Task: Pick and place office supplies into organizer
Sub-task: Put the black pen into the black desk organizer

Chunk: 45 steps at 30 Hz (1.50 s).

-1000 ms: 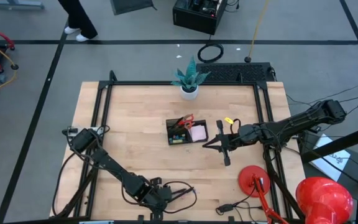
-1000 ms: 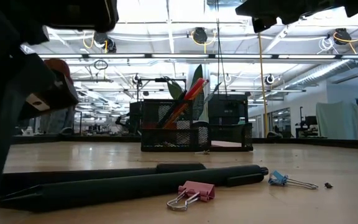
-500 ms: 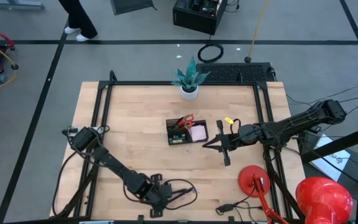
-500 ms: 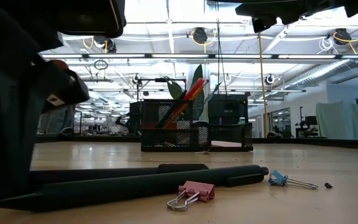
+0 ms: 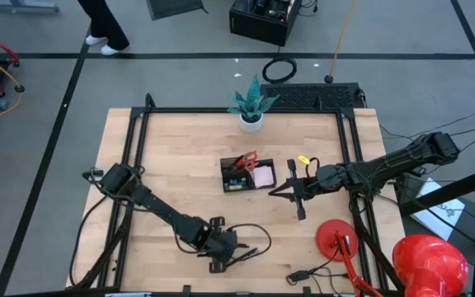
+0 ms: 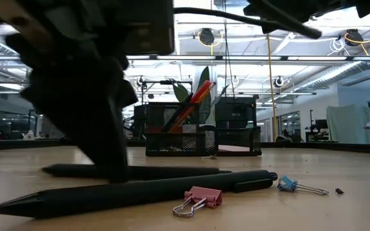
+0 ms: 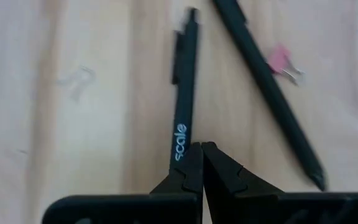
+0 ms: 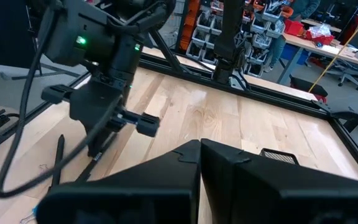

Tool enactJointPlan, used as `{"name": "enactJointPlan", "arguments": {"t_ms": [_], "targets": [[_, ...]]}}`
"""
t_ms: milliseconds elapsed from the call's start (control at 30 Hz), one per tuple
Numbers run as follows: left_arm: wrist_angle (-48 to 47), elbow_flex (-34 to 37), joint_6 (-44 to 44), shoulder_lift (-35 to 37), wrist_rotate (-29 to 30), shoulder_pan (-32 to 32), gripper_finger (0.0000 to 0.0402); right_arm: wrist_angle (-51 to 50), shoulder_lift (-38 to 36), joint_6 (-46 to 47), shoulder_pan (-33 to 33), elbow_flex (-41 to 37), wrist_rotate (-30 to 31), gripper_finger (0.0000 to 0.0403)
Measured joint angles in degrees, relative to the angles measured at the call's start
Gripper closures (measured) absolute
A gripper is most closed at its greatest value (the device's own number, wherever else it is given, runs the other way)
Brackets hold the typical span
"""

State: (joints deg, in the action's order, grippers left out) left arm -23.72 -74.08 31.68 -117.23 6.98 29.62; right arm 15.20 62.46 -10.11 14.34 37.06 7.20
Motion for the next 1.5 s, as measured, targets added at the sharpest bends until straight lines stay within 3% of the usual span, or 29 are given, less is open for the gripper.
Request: {"name": "enactJointPlan", "arguments": {"t_ms": [300,500,700,867,1233,1500], "targets": [[-0.01,-0.33,-4.95,-0.04,-0.75,-1.2,0.0396,-0.06,0.0,0.0,-0.01,0.0,0.0,0.0399],[-2.47,-5.09,-12.31,0.6,-2.73,0.16,0.0396,-0.21,0.0,-0.09,-0.01,0.0,0.0,0.0399],[-5.58,-9.35,-17.35,1.18,0.14,-1.03,0.0393,0.08,0.0,-0.02,-0.02,0.0,0.0,0.0399],[-5.21,-9.46,-17.31,1.14,0.04,-3.11,0.035,0.13,0.0,-0.02,-0.01,0.0,0.0,0.0399],[-2.54,-9.49,-24.08,-0.59,-2.2,-3.59,0.0197,0.23,0.0,-0.17,-0.01,0.0,0.0,0.0399],[-1.56,-9.66,-24.27,-5.25,-1.8,-4.34,0.0171,0.42,0.0,-0.17,-0.01,0.0,0.0,0.0399]]}}
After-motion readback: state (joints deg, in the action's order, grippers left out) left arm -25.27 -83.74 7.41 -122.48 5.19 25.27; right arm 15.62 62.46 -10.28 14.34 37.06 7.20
